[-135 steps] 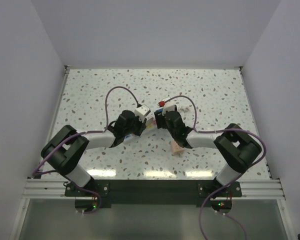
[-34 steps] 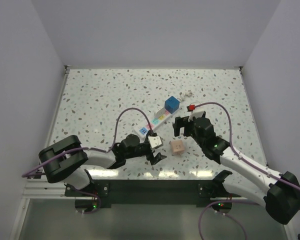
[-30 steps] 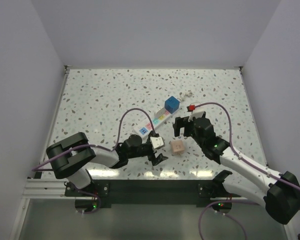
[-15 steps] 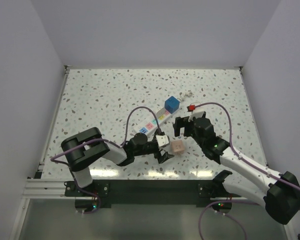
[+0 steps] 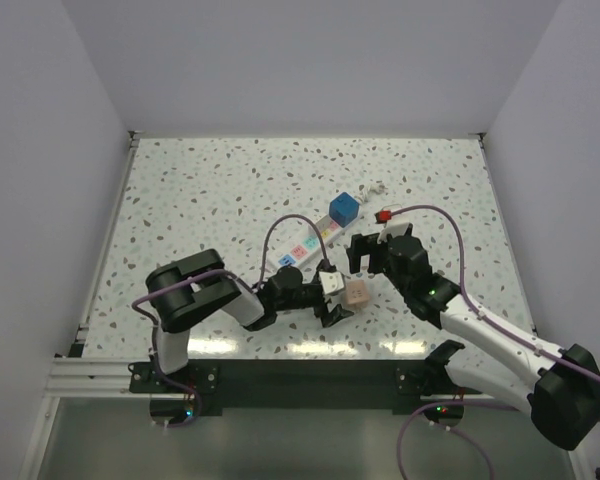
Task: Insert the plug
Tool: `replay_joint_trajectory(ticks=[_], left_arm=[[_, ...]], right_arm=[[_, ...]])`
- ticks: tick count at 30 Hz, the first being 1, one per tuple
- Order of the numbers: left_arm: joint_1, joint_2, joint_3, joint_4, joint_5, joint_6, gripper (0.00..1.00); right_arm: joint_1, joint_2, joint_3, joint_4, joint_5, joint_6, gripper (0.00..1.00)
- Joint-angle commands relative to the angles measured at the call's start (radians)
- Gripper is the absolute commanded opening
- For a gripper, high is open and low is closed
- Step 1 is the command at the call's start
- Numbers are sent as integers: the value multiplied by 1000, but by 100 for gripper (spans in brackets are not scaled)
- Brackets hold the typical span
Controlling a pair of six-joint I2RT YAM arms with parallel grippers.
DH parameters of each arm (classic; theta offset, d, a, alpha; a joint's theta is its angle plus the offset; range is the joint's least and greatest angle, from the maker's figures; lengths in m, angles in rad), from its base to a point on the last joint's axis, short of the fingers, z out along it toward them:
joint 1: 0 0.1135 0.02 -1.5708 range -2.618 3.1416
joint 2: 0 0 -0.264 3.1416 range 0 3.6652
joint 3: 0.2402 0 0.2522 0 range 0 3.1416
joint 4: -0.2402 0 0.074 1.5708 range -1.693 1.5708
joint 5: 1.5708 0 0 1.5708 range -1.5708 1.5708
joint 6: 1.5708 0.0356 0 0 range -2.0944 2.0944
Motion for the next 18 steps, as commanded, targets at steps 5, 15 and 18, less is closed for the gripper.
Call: replay_joint_trajectory(ticks=[5, 15, 18], left_arm=[[-7, 68, 45, 110, 34, 17, 74], [-7, 10, -11, 188, -11, 84, 0], [-5, -56, -33, 114, -47, 148, 0]], right_arm=[[-3, 4, 6, -2, -7, 30, 99], [-1, 62, 32, -53, -1, 34, 99], [-1, 52, 41, -62, -13, 33, 99]])
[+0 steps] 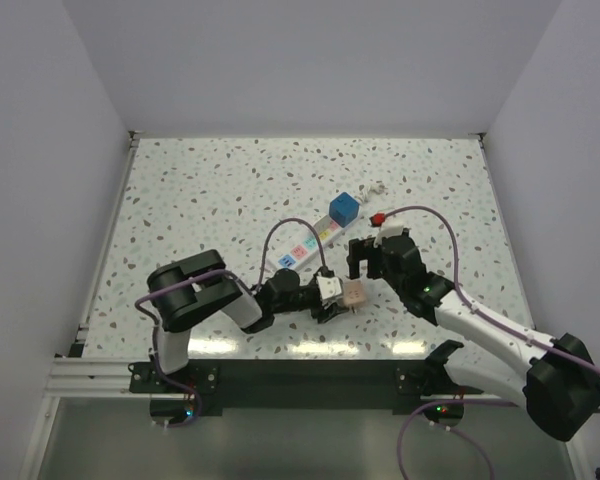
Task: Insert the plug
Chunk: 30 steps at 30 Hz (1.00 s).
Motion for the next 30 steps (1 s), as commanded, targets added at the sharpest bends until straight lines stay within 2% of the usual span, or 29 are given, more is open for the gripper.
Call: replay_joint_trajectory(ticks=[1, 8, 13, 20, 30], left_arm=[[-6, -109, -17, 36, -66, 111, 0], [-6, -259, -54, -126, -201, 197, 0], [-6, -287, -34, -247, -272, 249, 0], [-6, -314, -20, -301, -303, 264, 0], [-6, -367, -15, -345, -303, 281, 0]], right_arm=[[-1, -14, 45, -14, -31, 11, 99], [12, -1, 65, -41, -116, -21, 98], [67, -6, 67, -21, -133, -52, 98], [117, 17, 73, 22, -189, -85, 98], [143, 172, 111, 51, -240, -125, 99]])
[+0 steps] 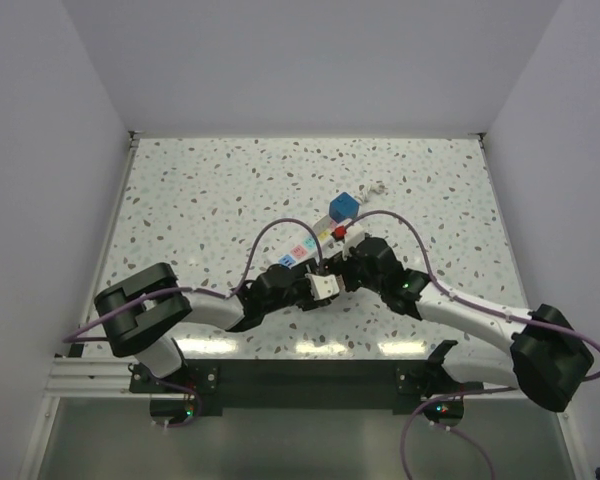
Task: Insert the plug
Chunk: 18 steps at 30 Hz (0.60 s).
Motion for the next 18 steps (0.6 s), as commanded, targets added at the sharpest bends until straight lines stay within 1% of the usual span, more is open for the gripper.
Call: replay_joint_trajectory(ticks=[1, 5, 7, 8, 9, 10, 11, 12, 13, 14, 15, 16, 18], left_arm=[[-1, -48, 30, 36, -14, 21, 0], [-1, -56, 29, 36, -37, 24, 0], [1, -65, 24, 38, -32, 19, 0], [-1, -68, 21, 41, -33, 15, 0], [-1, -71, 12, 48, -35, 13, 0], [1, -79, 8, 56, -35, 12, 0], [-1, -82, -3, 62, -35, -4, 0], [1, -87, -9, 71, -40, -13, 4], [1, -93, -14, 85, -49, -22, 12], [1, -97, -19, 90, -49, -39, 27], [1, -102, -28, 96, -49, -47, 34], [2, -111, -34, 100, -46, -51, 41], [2, -124, -51, 104, -46, -68, 73]], right_arm=[[10, 43, 49, 46, -61, -37, 99], [15, 69, 52, 59, -64, -39, 99], [16, 72, 50, 56, -49, -40, 89], [15, 72, 50, 57, -41, -40, 81], [15, 69, 49, 63, -39, -39, 62], [16, 67, 46, 69, -41, -40, 57], [15, 66, 46, 72, -47, -42, 46], [15, 64, 47, 71, -49, -42, 41], [15, 64, 49, 72, -49, -42, 34], [16, 66, 52, 72, -45, -40, 19], [15, 61, 50, 78, -33, -31, 0], [16, 58, 47, 86, -33, -28, 0], [15, 44, 52, 83, -7, -30, 0]])
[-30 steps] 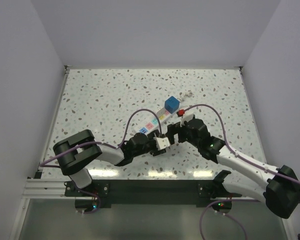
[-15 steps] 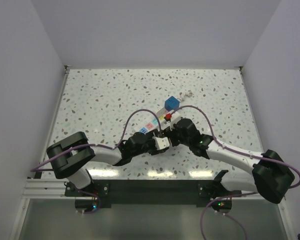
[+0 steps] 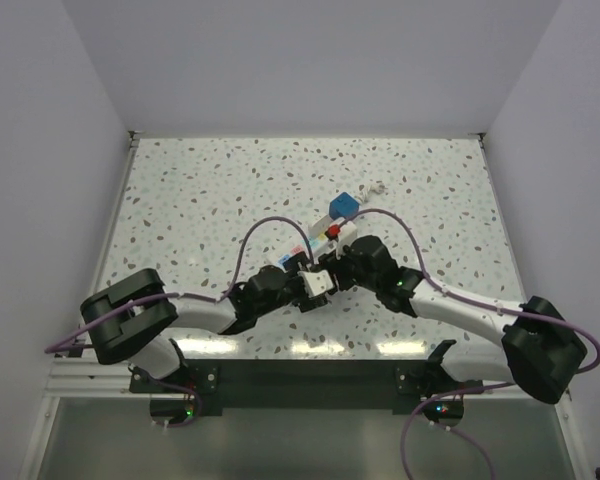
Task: Insert the plug
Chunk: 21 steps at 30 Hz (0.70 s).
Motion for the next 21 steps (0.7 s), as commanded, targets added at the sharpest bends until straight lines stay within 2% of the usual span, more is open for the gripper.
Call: replay_joint_trajectory(ticks=[1, 2, 3, 5, 11, 18, 21], left_arm=[[1, -71, -29, 105, 19, -46, 83], [3, -82, -49, 108, 18, -66, 97], [7, -94, -63, 120, 30, -78, 100], [27, -154, -118, 135, 62, -124, 100], [119, -335, -254, 244, 338, -243, 100], [161, -438, -267, 252, 556, -324, 100], [175, -458, -253, 227, 574, -367, 100]], right_arm=[[-7, -32, 26, 24, 55, -34, 0], [-15, -39, 26, 26, 55, -37, 0], [-33, -58, 26, 26, 55, -37, 0], [-62, -79, 20, 37, 20, -41, 0], [-124, -189, -26, 115, -170, -115, 0], [-122, -298, -84, 230, -529, -160, 0], [-121, -317, -96, 265, -640, -155, 0]])
